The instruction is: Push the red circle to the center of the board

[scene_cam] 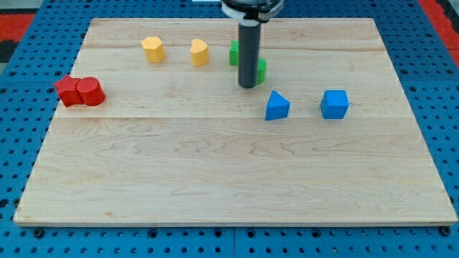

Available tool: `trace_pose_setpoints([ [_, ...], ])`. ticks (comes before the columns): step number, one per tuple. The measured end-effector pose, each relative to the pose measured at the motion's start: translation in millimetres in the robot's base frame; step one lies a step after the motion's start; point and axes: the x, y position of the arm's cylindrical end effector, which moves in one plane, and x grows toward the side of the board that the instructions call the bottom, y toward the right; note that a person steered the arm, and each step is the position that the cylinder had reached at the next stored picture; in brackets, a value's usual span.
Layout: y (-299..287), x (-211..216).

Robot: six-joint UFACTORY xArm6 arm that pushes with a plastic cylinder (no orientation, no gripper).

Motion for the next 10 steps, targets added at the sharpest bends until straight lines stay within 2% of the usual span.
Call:
trace_pose_setpoints([
  [2, 37, -33],
  [3, 20, -8],
  [4, -62, 23],
  [6, -219, 108],
  [7, -336, 82],
  [8, -341, 80],
  [10, -341, 41],
])
